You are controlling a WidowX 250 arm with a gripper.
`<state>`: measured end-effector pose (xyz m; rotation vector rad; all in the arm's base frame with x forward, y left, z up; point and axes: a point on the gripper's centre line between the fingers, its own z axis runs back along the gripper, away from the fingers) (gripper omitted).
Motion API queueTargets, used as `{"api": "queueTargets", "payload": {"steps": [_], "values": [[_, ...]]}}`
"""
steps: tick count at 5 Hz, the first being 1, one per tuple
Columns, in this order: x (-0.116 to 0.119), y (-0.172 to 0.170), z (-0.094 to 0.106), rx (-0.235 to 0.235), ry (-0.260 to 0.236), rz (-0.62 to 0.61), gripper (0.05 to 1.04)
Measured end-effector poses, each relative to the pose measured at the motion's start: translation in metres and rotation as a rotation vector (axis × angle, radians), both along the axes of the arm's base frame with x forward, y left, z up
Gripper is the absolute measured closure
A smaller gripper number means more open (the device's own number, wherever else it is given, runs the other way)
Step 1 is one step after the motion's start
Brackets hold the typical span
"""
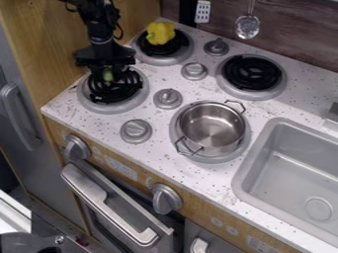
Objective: Mettre l'objet sur les bruleurs
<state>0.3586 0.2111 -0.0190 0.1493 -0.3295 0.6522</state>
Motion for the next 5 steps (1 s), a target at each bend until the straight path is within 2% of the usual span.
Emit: {"api": "queueTargets", "payload": {"steps": [1, 2, 3, 4, 5], "values": [[-0.003, -0.007, -0.002, -0.026, 0.035, -0.048, 0.306], [0.002, -0.020, 0.029, -0.006, 0.039, -0.092, 0.087], [0.014, -0.046, 0.066, 0.016, 0.013, -0.173, 0.083], [0.015, -0.058, 0.076, -0.001, 0.017, -0.257, 0.083], [0.008, -0.065, 0.074, -0.013, 0.082, -0.326, 0.083]]}}
